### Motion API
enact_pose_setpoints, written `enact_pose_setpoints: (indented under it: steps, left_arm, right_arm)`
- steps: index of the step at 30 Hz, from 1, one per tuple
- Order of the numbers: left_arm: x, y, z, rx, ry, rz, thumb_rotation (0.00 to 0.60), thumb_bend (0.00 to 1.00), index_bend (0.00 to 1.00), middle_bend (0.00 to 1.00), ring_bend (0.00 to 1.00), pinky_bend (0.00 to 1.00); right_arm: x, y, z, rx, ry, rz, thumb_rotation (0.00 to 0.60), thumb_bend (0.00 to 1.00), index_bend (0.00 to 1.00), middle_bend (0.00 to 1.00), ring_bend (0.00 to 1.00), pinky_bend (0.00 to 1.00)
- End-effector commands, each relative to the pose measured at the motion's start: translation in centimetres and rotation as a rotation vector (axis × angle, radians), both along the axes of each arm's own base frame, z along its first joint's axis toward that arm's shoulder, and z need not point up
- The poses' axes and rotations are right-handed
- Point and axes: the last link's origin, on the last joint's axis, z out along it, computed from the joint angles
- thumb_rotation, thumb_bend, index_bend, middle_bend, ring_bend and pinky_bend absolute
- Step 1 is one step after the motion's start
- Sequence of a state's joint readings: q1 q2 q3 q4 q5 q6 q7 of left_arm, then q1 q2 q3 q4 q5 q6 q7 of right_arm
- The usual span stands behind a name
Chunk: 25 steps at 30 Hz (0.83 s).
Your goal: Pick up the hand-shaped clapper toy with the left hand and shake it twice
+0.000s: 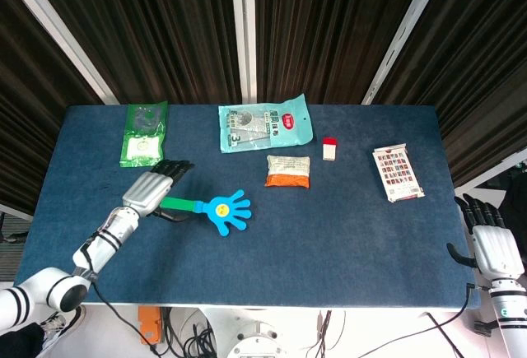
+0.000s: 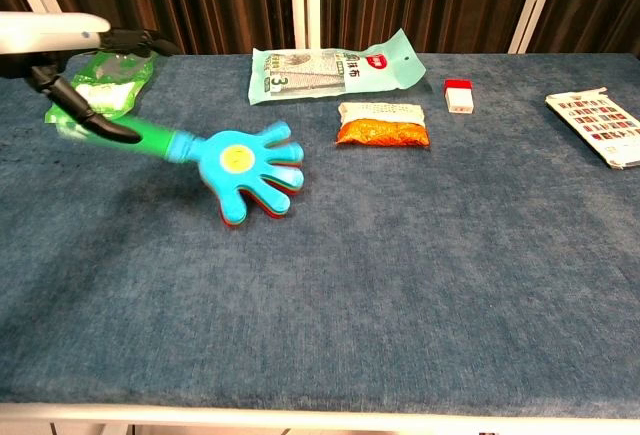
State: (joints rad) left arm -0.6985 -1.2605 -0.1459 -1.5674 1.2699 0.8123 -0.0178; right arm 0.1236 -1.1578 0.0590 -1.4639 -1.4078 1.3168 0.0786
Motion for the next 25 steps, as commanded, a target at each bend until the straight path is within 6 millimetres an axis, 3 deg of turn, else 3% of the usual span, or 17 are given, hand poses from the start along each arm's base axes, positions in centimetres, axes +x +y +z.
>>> enact_pose_setpoints:
  steps: [1, 7, 14, 19, 25]
  left_arm:
    - [-0.7, -0.7, 0.5, 0.007, -0.005, 0.017, 0.482, 0.09, 0.00, 0.00, 0.00, 0.00]
    - [-3.0, -2.9, 2.8, 0.096, 0.030, 0.001, 0.483, 0.09, 0.00, 0.00, 0.00, 0.00]
    - [-8.1, -8.0, 6.1, 0.335, 0.130, -0.009, 0.467, 0.19, 0.00, 0.00, 0.00, 0.00]
    - [-12.0, -12.2, 7.4, 0.426, 0.215, 0.088, 0.462, 0.20, 0.00, 0.00, 0.00, 0.00]
    - [-14.2, -15.1, 7.9, 0.460, 0.186, 0.183, 0.426, 0.20, 0.01, 0.00, 0.00, 0.00]
  right_arm:
    - [0.2, 0.0, -0.1, 0.000, 0.000, 0.005, 0.600, 0.22, 0.00, 0.00, 0.00, 0.00]
    - [0.4, 0.0, 0.3, -0.010, 0.005, 0.004, 0.600, 0.22, 0.00, 0.00, 0.00, 0.00]
    - [0.8, 0.1, 0.3, -0.018, -0.004, 0.016, 0.600, 0.22, 0.00, 0.00, 0.00, 0.00]
    - [1.3, 0.1, -0.3, -0.019, -0.008, 0.040, 0.600, 0.21, 0.00, 0.00, 0.00, 0.00]
    - [1.7, 0.2, -0.8, -0.021, -0.002, 0.063, 0.600, 0.17, 0.00, 0.00, 0.00, 0.00]
